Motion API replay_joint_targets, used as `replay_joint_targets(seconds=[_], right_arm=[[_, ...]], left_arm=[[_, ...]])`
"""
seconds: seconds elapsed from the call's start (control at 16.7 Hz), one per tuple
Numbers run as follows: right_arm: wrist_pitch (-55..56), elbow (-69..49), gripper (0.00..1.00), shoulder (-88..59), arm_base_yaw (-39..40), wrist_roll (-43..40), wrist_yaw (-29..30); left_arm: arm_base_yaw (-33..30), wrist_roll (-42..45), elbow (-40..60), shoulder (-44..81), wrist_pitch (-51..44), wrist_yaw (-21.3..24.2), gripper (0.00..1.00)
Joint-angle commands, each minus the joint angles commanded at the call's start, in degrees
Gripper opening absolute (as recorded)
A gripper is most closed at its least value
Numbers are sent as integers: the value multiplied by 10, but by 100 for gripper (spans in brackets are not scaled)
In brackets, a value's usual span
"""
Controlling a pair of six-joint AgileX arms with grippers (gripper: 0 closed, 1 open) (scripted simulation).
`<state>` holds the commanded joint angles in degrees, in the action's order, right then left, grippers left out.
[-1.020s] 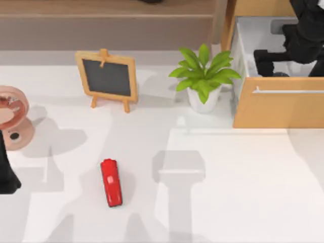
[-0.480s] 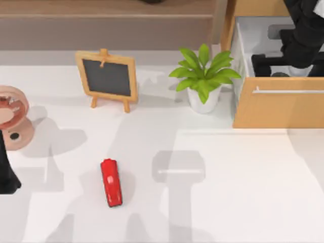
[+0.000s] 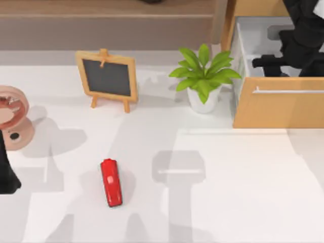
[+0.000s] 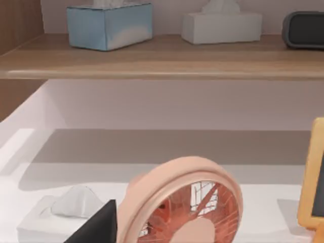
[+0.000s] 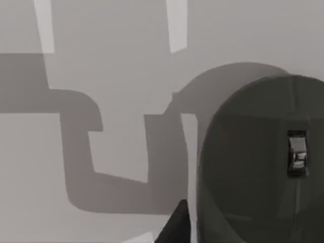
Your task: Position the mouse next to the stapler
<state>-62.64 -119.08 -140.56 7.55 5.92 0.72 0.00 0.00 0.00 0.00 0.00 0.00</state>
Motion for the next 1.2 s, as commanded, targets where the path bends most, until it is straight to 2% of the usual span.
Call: replay_joint_targets(seconds=[0.3,0.36,0.96,1.2], right_arm=[[0,0,2,0,0,0,0],[0,0,0,0,0,0,0],[-3,-3,0,6,-1,3,0],[-28,2,0,47,3,40,1]], left_arm=[[0,0,0,0,0,0,100],[0,0,0,0,0,0,100],[0,0,0,0,0,0,100],[0,0,0,0,0,0,100]])
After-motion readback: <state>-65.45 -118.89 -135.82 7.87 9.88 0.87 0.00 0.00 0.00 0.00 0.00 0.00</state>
